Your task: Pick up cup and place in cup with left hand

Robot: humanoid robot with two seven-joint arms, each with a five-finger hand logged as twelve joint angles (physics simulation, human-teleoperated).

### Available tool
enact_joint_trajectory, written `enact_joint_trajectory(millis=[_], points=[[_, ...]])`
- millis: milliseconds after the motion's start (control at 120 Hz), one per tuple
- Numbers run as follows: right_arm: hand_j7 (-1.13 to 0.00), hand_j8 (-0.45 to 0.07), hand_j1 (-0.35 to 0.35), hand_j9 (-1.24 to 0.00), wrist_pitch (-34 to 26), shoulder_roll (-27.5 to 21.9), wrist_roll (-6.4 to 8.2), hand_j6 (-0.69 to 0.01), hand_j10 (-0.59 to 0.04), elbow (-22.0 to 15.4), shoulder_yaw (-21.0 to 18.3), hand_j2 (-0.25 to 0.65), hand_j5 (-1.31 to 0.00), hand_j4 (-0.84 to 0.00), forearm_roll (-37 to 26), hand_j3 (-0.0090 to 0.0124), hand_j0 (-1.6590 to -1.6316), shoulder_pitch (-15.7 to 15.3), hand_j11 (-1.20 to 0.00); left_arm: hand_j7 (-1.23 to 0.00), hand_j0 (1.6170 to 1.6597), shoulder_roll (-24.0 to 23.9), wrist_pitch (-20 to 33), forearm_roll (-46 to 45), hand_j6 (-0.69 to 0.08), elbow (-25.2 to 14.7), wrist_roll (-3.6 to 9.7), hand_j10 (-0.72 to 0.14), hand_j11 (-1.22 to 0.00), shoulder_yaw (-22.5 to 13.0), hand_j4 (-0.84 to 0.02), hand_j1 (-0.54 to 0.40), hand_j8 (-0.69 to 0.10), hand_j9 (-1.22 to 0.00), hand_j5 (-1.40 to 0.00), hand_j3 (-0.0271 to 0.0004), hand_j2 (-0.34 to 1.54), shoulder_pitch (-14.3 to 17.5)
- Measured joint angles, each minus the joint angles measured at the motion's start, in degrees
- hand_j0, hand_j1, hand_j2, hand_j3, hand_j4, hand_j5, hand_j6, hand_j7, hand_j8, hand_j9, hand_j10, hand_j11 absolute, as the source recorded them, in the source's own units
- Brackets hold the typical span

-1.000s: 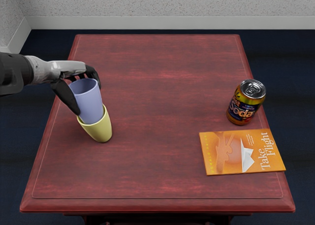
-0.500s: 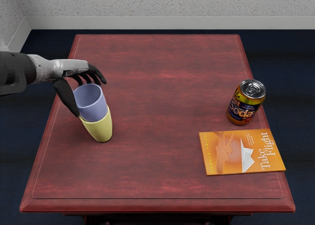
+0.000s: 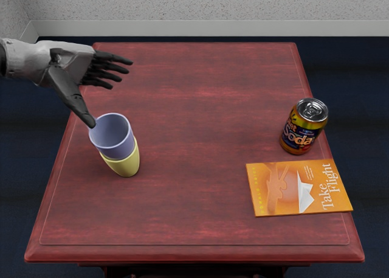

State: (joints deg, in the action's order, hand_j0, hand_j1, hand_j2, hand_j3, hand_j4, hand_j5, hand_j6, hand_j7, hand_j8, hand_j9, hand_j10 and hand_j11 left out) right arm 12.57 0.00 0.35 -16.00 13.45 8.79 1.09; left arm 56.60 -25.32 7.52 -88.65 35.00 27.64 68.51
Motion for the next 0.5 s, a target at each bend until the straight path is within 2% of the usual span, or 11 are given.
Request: enact_joint_trajectory(millis=[92, 225, 308, 400, 500], points=[[0.0, 0.001, -0.349, 0.0, 0.0, 0.0, 0.0, 0.001, 0.0, 0.0, 0.0, 0.0, 0.0, 0.0, -0.01, 0.0, -1.6581, 0.01, 0.0, -0.05, 1.658, 1.24, -5.69, -12.0, -0.04, 8.21, 0.0, -0.042, -0.05, 0.48, -0.041, 0.304, -0.04, -0.05, -0.05, 0.0, 0.01, -1.83], [0.0, 0.001, -0.349, 0.0, 0.0, 0.0, 0.0, 0.001, 0.0, 0.0, 0.0, 0.0, 0.0, 0.0, 0.0, 0.0, -1.6581, 0.01, 0.0, -0.03, 1.658, 3.1, -8.61, -22.72, -0.023, 15.24, 0.0, -0.025, -0.03, 0.71, -0.024, 0.321, -0.024, -0.03, -0.03, 0.0, 0.01, -7.01], [0.0, 0.001, -0.349, 0.0, 0.0, 0.0, 0.0, 0.001, 0.0, 0.0, 0.0, 0.0, 0.0, 0.0, 0.0, 0.0, -1.6581, 0.02, 0.0, -0.02, 1.658, 3.25, -9.23, -25.53, -0.016, 17.58, 0.0, -0.018, -0.02, 0.72, -0.017, 0.328, -0.016, -0.02, -0.02, 0.0, 0.0, -7.33], [0.0, 0.001, -0.349, 0.0, 0.0, 0.0, 0.0, 0.001, 0.0, 0.0, 0.0, 0.0, 0.0, 0.0, 0.0, 0.0, -1.6581, 0.01, 0.0, -0.02, 1.6581, 5.95, -9.53, -26.9, -0.011, 19.22, 0.0, -0.012, -0.02, 0.66, -0.012, 0.333, -0.011, -0.02, -0.02, 0.0, 0.0, -8.07], [0.0, 0.001, -0.349, 0.0, 0.0, 0.0, 0.0, 0.001, 0.0, 0.0, 0.0, 0.0, 0.0, 0.0, 0.0, 0.0, -1.6581, 0.01, 0.0, -0.01, 1.6581, 6.07, -9.67, -27.48, -0.007, 20.41, 0.0, -0.008, -0.01, 0.59, -0.007, 0.337, -0.007, -0.01, -0.01, 0.0, 0.0, -8.92]])
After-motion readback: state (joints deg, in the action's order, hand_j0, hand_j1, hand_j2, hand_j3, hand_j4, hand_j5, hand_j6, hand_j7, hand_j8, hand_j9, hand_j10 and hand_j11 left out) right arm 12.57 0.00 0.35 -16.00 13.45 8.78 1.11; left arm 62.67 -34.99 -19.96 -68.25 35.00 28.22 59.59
